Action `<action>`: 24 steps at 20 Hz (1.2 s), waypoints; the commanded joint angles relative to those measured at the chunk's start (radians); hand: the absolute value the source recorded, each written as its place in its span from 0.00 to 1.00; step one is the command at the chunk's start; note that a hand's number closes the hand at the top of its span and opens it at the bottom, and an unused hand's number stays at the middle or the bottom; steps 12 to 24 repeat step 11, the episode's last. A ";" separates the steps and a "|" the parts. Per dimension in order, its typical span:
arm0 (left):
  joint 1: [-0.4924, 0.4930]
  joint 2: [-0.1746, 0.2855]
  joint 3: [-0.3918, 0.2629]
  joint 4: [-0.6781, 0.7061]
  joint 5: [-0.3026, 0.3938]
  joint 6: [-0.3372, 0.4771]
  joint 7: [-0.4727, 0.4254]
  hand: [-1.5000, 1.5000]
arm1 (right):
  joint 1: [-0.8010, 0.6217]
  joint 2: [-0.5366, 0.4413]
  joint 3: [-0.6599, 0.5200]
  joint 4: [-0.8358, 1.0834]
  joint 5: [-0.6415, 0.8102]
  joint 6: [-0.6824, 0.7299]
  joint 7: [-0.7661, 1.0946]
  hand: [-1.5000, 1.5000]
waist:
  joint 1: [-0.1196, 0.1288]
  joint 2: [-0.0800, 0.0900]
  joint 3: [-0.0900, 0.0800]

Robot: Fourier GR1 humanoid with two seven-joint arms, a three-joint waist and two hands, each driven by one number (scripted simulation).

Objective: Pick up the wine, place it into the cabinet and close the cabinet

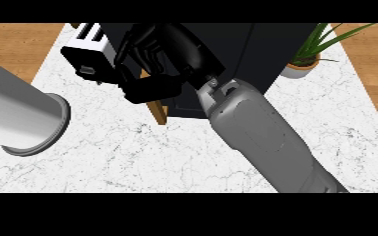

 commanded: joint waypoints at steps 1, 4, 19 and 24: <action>-0.069 -0.023 -0.067 -0.007 -0.053 0.060 0.025 0.00 | -0.025 -0.103 -0.107 0.138 0.014 0.033 -0.076 1.00 | -0.015 0.029 0.011; -0.084 -0.034 -0.064 0.023 -0.055 0.053 0.016 0.00 | -0.041 -0.142 -0.134 0.156 0.019 0.037 -0.092 1.00 | -0.013 0.031 0.010; -0.177 -0.072 -0.114 0.086 -0.076 0.102 0.032 0.00 | -0.053 -0.152 -0.151 0.199 -0.001 0.058 -0.133 1.00 | -0.021 0.037 0.010; -0.177 -0.072 -0.114 0.086 -0.076 0.102 0.032 0.00 | -0.053 -0.152 -0.151 0.199 -0.001 0.058 -0.133 1.00 | -0.021 0.037 0.010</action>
